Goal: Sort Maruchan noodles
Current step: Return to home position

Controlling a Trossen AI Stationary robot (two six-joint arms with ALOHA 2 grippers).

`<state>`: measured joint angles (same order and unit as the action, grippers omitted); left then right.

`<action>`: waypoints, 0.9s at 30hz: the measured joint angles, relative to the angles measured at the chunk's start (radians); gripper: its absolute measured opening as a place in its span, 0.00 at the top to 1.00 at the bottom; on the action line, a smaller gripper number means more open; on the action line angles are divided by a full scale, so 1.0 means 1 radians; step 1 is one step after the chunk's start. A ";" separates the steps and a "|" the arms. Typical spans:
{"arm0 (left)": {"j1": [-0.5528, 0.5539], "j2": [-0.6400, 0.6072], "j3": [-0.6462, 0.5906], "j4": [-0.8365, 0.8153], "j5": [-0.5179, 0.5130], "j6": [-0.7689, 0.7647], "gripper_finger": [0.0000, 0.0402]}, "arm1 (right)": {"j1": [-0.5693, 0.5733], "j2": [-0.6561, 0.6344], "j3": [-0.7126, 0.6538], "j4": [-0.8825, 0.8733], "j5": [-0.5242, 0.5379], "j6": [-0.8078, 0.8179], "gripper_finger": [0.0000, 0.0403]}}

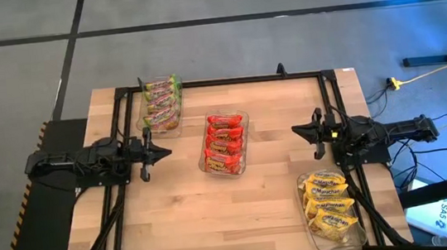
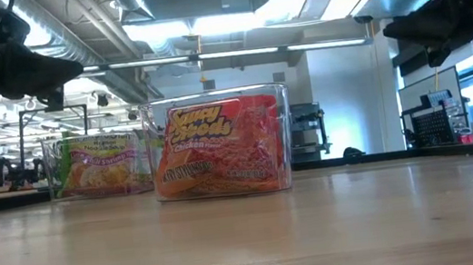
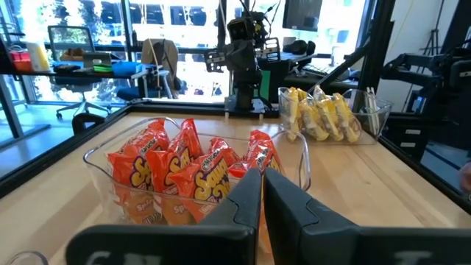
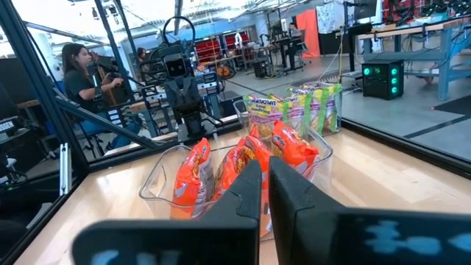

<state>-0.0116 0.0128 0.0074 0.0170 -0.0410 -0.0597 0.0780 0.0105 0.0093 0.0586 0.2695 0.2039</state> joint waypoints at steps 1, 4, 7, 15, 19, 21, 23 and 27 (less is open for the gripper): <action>0.000 0.000 0.000 0.000 0.000 0.000 0.98 | 0.000 0.000 0.000 0.000 0.000 0.000 0.99; 0.000 0.000 0.000 0.000 0.000 0.000 0.98 | 0.000 0.000 0.000 0.000 0.000 0.000 0.99; 0.000 0.000 0.000 0.000 0.000 0.000 0.98 | 0.000 0.000 0.000 0.000 0.000 0.000 0.99; 0.000 0.000 0.000 -0.001 0.000 0.000 0.95 | 0.000 0.000 0.000 0.000 -0.001 0.000 0.99; 0.000 0.000 0.000 -0.001 0.001 0.000 0.96 | 0.000 0.000 0.000 -0.001 -0.001 0.000 0.99; 0.000 0.000 0.000 -0.001 0.001 0.000 0.97 | 0.000 0.000 0.000 -0.001 -0.001 -0.001 0.99; 0.000 0.000 0.000 -0.001 0.001 0.000 0.97 | 0.000 0.000 0.000 -0.001 -0.001 -0.001 0.99; 0.000 0.000 0.000 -0.001 0.001 0.000 0.98 | 0.000 0.000 0.000 -0.001 -0.001 0.000 0.99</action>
<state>-0.0116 0.0128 0.0074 0.0162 -0.0402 -0.0601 0.0780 0.0105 0.0093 0.0578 0.2687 0.2035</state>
